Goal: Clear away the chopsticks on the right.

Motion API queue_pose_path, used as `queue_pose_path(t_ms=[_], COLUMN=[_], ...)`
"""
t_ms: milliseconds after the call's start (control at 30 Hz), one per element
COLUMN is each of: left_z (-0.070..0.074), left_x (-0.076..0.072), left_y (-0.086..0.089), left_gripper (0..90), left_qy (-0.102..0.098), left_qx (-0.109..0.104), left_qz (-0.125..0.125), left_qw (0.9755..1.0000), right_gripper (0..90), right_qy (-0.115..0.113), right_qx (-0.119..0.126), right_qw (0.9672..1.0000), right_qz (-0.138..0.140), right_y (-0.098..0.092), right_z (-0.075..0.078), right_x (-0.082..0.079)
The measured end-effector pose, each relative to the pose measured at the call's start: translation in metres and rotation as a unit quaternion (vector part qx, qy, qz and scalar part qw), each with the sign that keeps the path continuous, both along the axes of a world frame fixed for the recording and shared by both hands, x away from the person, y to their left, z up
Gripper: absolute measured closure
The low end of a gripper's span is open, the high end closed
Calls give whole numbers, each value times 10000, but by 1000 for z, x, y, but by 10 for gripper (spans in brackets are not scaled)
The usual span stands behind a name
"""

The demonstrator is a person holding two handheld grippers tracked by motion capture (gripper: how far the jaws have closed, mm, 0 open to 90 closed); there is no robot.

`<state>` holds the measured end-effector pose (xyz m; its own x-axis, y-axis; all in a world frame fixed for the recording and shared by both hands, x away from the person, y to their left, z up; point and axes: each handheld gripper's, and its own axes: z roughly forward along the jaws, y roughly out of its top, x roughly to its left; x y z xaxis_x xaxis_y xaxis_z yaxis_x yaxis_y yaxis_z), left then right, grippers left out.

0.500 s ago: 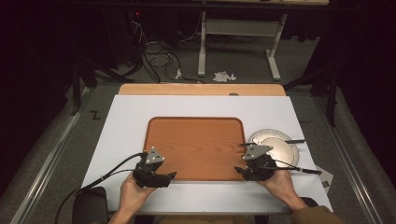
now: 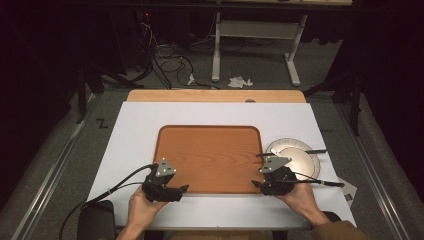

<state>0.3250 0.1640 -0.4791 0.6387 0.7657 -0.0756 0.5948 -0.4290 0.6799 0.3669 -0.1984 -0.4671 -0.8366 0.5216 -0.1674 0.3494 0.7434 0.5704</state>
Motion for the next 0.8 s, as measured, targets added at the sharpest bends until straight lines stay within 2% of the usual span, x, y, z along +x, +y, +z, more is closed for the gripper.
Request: queue_pose_path(t_ms=[467, 600, 667, 800], left_z=[0, 0, -1, -1], left_x=[0, 0, 0, 0], left_y=[0, 0, 0, 0], left_gripper=[316, 316, 316, 316], left_qy=[11, 5, 21, 31], left_qx=[-2, 7, 15, -1], left_qz=[-8, -4, -6, -1], left_qw=[10000, 10000, 10000, 10000], right_gripper=[499, 499, 506, 507], right_qy=[-64, -138, -284, -348], right_qx=[75, 187, 338, 451], right_qw=[9999, 9996, 9988, 9978], right_qz=[-98, -185, -208, -330], right_y=[-6, -10, -14, -18], right_z=[7, 14, 19, 24], right_x=[-1, -2, -1, 0])
